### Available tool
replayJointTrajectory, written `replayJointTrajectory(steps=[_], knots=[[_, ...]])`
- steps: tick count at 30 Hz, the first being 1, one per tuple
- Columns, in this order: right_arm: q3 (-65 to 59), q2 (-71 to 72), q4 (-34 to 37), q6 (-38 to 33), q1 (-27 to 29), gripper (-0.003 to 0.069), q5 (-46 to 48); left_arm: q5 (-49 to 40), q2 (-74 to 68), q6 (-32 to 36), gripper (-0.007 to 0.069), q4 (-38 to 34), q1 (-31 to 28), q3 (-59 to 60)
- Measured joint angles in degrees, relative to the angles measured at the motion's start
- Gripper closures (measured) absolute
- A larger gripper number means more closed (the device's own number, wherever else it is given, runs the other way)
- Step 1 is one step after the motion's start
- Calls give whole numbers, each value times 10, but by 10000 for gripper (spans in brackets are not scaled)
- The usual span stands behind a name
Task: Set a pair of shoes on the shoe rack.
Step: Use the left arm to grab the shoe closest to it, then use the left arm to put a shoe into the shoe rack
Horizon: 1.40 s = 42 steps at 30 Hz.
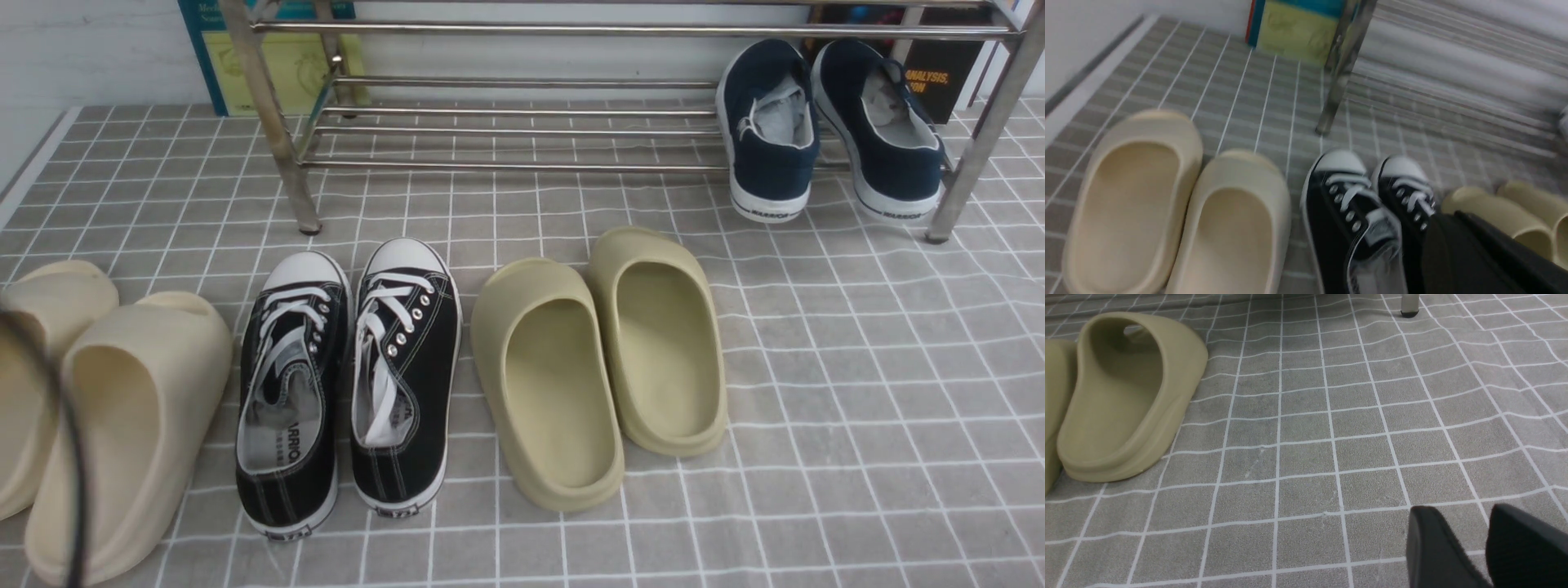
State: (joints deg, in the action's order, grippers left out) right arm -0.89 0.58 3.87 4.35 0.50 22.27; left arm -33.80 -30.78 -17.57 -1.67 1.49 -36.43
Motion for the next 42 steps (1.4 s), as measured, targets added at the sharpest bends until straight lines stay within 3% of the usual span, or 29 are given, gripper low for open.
replayJointTrajectory(steps=[6, 9, 10, 12, 13, 14, 17, 22, 23, 26, 27, 33, 42], knots=[[0, 0, 0, 0, 0, 421, 0, -58, -208, 49, 630, -96, 0, -36], [0, 0, 0, 0, 0, 421, 0, -71, -284, 91, 564, -136, 0, -57], [0, 0, 0, 0, 0, 421, 0, -73, -315, 107, 526, -151, 0, -66], [0, 0, 0, 0, 0, 421, 0, -74, -394, 159, 364, -176, 0, -89], [0, 0, 0, 0, 0, 421, 0, -74, -399, 161, 364, -177, 0, -89], [0, 0, 0, 0, 0, 421, 0, -70, -436, 176, 293, -180, 0, -98], [0, 0, 0, 0, 0, 421, 0, -34, -512, 184, 247, -180, 0, -108], [0, 0, 0, 0, 0, 421, 0, 22, -588, 186, 344, -180, 0, -110], [0, 0, 0, 0, 0, 421, 0, 32, -596, 186, 386, -180, 0, -110], [0, 0, 0, 0, 0, 421, 0, 39, -607, 179, 620, -174, 0, -112], [0, 0, 0, 0, 0, 421, 0, 38, -605, 176, 638, -172, 0, -112], [0, 0, 0, 0, 0, 421, 0, -7, -546, 176, 638, -173, 0, -111], [0, 0, 0, 0, 0, 420, 0, -165, -486, 186, 638, -174, 0, -215]])
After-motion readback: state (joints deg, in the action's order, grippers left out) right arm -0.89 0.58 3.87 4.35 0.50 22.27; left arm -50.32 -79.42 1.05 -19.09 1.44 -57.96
